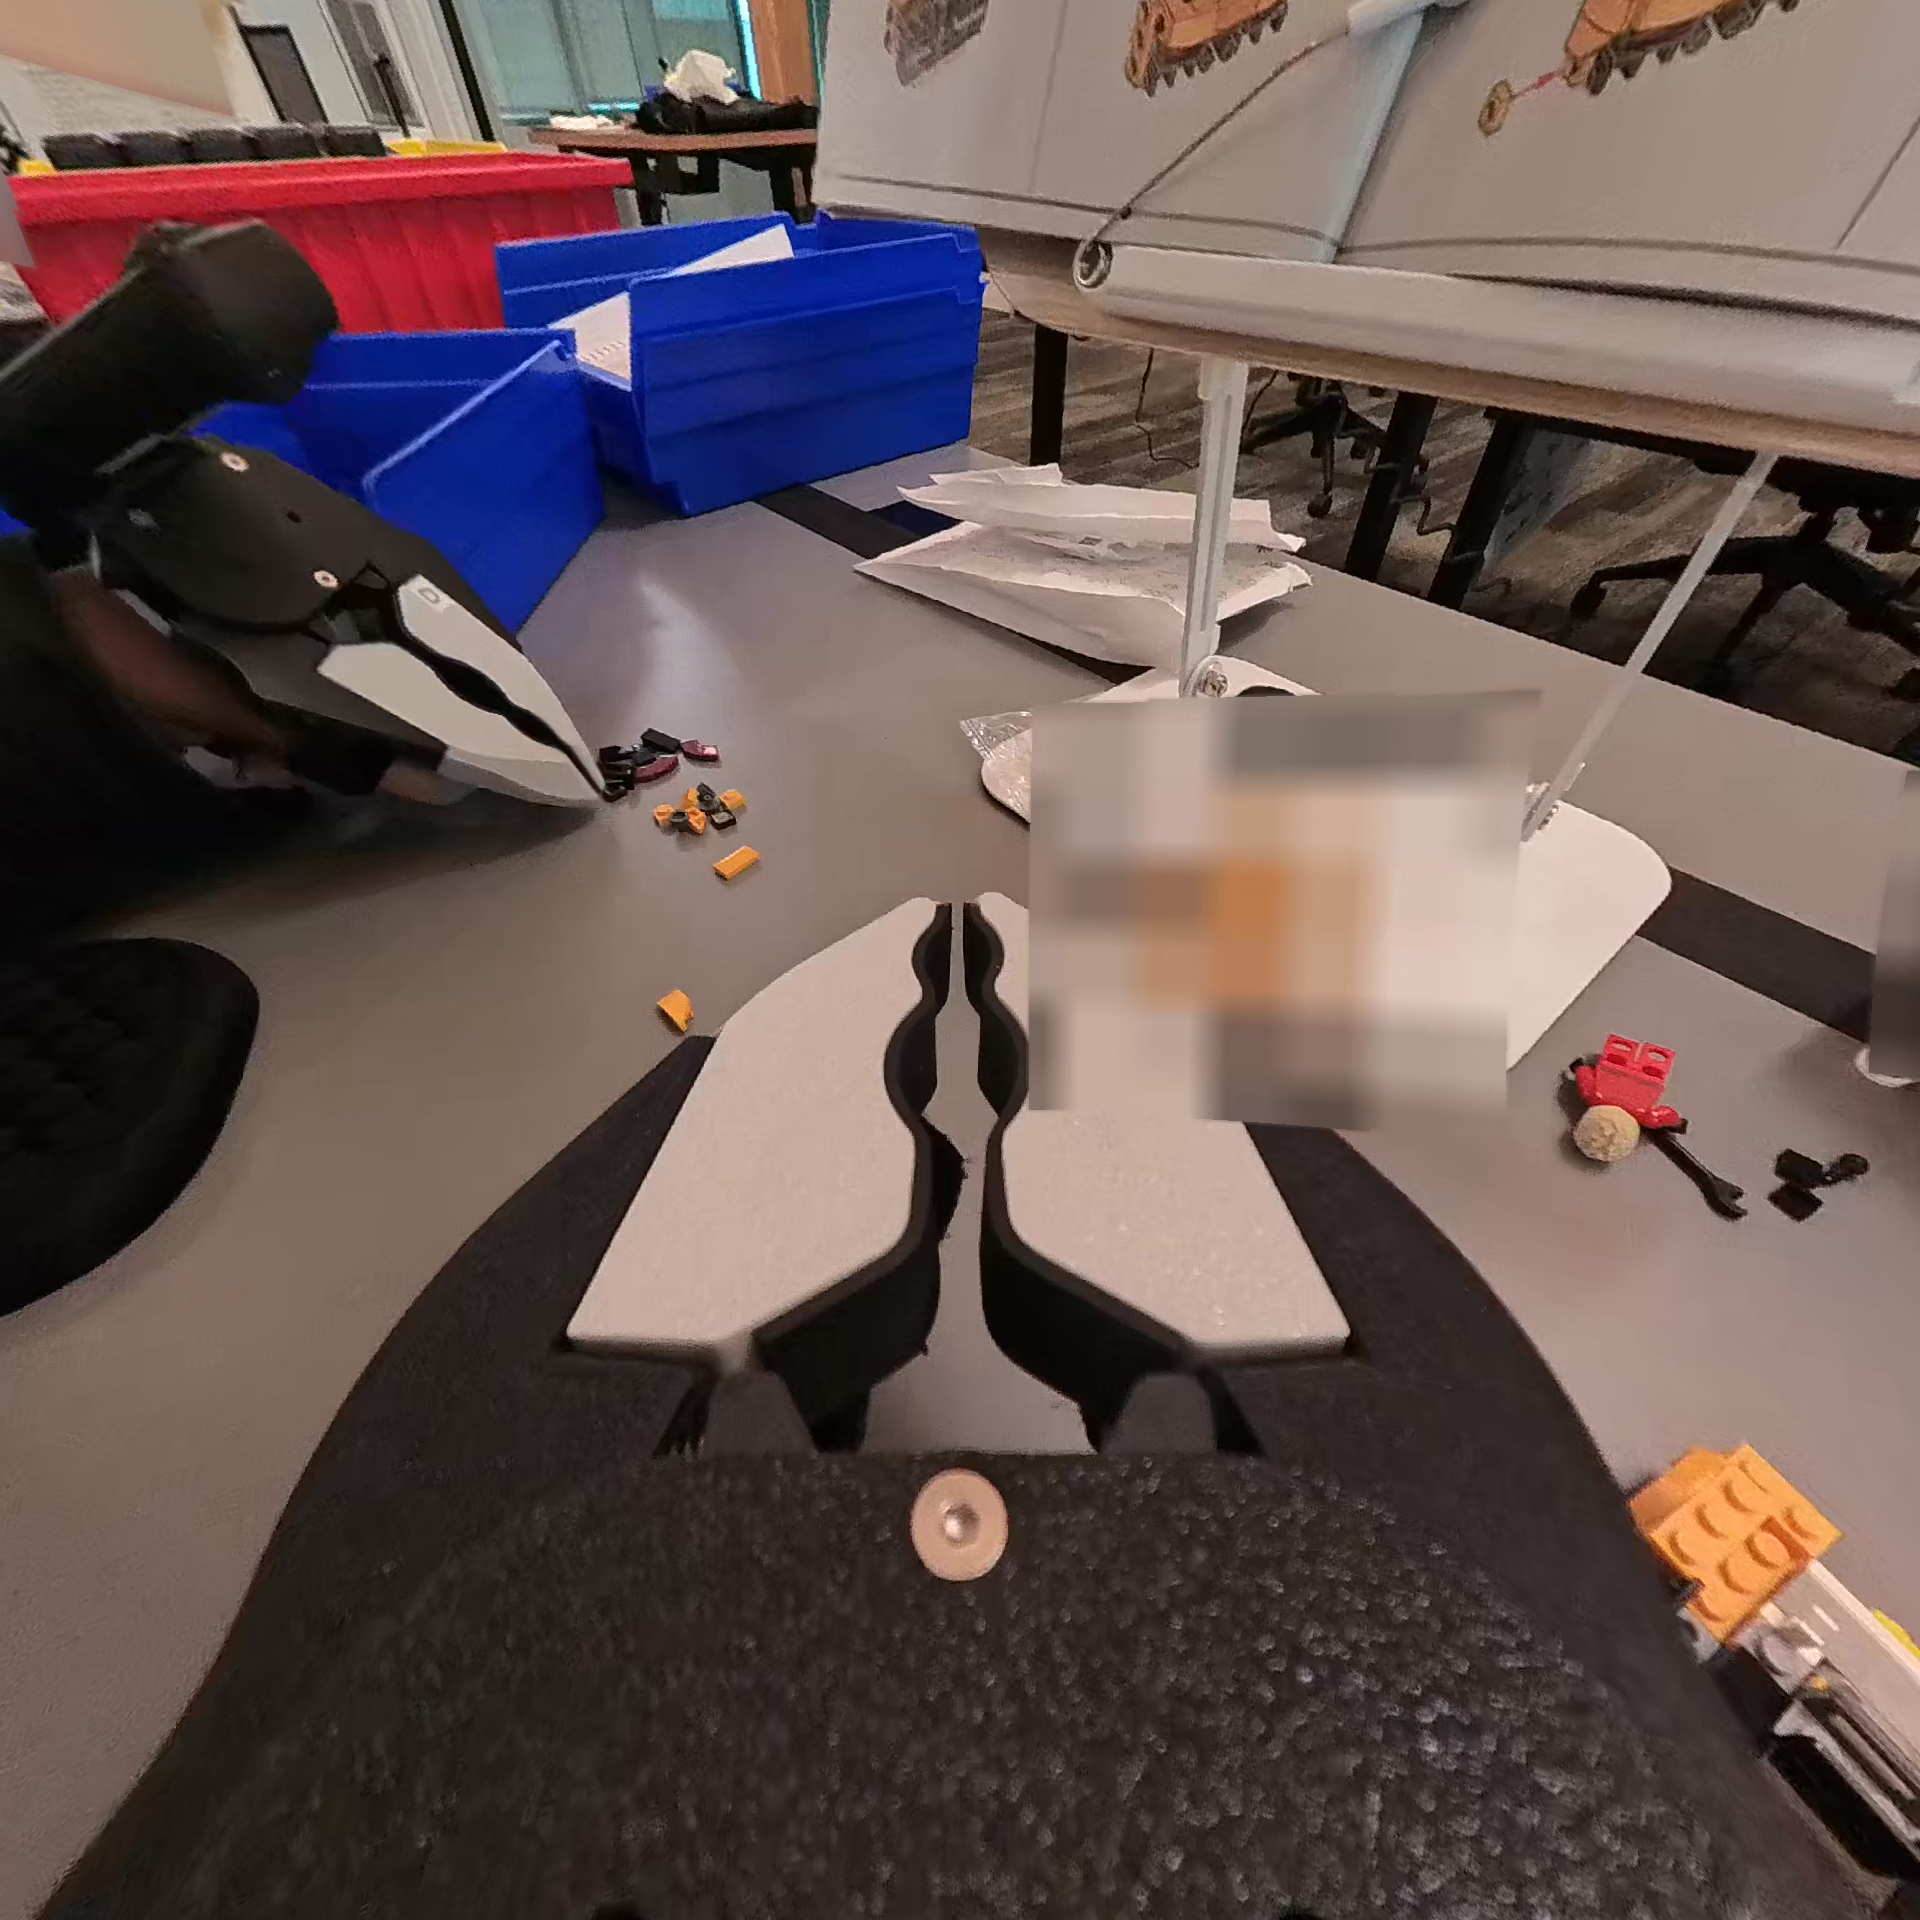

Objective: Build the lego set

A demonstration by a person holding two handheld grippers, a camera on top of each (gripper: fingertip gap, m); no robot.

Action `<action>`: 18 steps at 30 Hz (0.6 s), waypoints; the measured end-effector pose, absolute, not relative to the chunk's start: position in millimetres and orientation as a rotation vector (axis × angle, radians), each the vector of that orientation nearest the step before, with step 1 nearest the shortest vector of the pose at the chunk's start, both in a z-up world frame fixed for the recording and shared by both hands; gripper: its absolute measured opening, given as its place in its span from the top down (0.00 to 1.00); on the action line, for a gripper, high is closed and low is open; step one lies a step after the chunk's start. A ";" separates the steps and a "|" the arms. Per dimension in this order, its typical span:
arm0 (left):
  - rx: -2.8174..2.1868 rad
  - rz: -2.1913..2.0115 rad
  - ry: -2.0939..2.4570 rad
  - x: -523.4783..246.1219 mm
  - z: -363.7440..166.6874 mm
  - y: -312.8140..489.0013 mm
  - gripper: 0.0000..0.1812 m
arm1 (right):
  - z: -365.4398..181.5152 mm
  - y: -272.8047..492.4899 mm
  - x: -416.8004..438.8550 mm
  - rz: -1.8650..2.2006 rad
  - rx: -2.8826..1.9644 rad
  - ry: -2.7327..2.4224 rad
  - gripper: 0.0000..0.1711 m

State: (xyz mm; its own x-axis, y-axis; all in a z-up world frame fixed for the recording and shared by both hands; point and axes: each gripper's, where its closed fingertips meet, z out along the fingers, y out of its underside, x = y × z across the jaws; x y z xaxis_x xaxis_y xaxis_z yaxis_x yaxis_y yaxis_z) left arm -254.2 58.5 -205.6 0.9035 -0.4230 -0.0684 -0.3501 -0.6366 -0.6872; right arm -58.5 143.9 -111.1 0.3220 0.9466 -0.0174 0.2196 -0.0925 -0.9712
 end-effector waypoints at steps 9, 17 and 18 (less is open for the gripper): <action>-2.360 -0.111 0.476 -262.0 -204.6 55.9 0.96 | -110.6 122.0 -67.6 0.802 -1.423 -1.255 0.98; -2.367 -0.043 0.497 -264.2 -212.0 60.1 0.94 | -114.7 119.7 -68.8 0.810 -1.430 -1.277 0.98; -2.364 -0.051 0.495 -263.3 -212.3 60.8 0.95 | -115.3 119.7 -69.0 0.811 -1.432 -1.278 0.98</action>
State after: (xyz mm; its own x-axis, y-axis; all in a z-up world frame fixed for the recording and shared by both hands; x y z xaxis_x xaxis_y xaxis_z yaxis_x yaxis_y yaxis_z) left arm -263.3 60.8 -212.3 0.9259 -0.3645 -0.0995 -0.3363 -0.6749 -0.6568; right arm -69.0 119.7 -115.3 0.2136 0.9674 0.1360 0.2894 0.0703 -0.9546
